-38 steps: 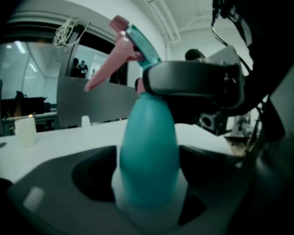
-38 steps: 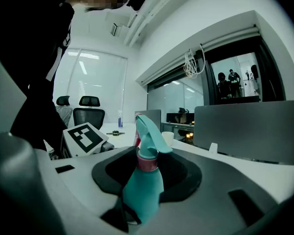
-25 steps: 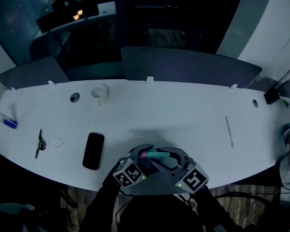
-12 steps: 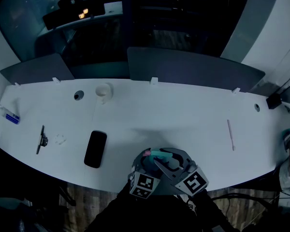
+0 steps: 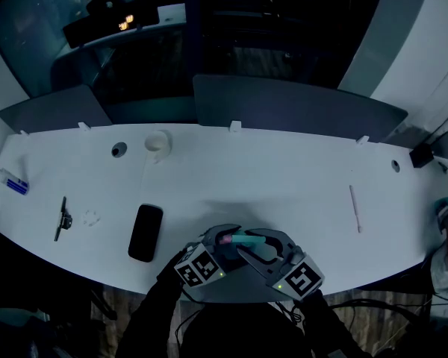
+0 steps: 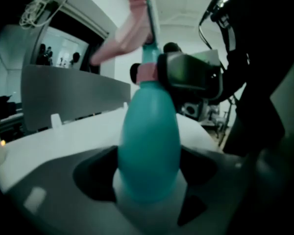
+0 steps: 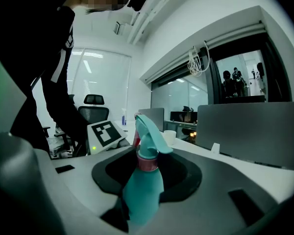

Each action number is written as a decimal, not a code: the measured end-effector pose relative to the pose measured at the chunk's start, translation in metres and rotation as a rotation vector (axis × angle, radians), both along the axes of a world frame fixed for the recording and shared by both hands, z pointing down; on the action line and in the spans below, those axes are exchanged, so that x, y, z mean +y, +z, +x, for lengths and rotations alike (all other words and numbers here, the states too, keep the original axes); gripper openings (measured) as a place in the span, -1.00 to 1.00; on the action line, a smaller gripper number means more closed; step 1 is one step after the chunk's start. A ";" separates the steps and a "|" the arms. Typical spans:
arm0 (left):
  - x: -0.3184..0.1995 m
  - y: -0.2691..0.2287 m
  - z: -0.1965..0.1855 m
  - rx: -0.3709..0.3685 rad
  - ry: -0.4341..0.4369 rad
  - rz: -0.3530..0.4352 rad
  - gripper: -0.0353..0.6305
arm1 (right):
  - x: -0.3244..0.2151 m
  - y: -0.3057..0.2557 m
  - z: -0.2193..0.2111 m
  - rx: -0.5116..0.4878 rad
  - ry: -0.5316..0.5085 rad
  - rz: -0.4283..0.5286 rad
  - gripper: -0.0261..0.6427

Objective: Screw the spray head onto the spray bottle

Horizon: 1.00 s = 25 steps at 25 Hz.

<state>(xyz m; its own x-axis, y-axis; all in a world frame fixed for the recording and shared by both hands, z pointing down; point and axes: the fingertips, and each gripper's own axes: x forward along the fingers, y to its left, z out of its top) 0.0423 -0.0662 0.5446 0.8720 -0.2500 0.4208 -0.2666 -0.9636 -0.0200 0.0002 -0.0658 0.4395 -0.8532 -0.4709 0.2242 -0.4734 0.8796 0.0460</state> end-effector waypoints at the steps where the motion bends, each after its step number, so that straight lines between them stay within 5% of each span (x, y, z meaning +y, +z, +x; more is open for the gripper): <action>1: -0.002 -0.001 -0.002 0.011 -0.064 0.010 0.27 | 0.000 0.000 0.000 -0.001 0.008 0.003 -0.49; 7: -0.008 0.000 -0.009 0.015 -0.609 0.014 0.27 | 0.003 -0.001 -0.001 0.016 0.049 0.048 -0.49; 9: -0.007 0.002 -0.009 0.005 -0.674 0.015 0.27 | 0.003 -0.001 0.001 0.014 0.060 0.042 -0.49; 15: -0.002 -0.008 -0.019 0.113 -0.370 -0.004 0.40 | 0.005 0.001 -0.004 0.032 0.009 0.038 -0.49; 20: 0.005 0.006 -0.004 -0.012 0.040 -0.057 0.40 | 0.005 0.000 -0.004 0.018 -0.028 0.026 -0.50; 22: 0.004 0.006 0.001 -0.029 0.076 -0.051 0.30 | 0.003 0.001 -0.002 0.017 -0.022 0.018 -0.49; 25: 0.002 0.003 0.000 0.005 -0.054 -0.037 0.29 | 0.004 0.001 0.001 0.020 -0.008 0.017 -0.49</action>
<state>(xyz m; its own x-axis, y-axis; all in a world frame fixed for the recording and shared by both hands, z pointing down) 0.0420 -0.0637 0.5478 0.8599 -0.2809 0.4262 -0.3178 -0.9480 0.0166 0.0008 -0.0621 0.4402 -0.8522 -0.4682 0.2336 -0.4653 0.8823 0.0707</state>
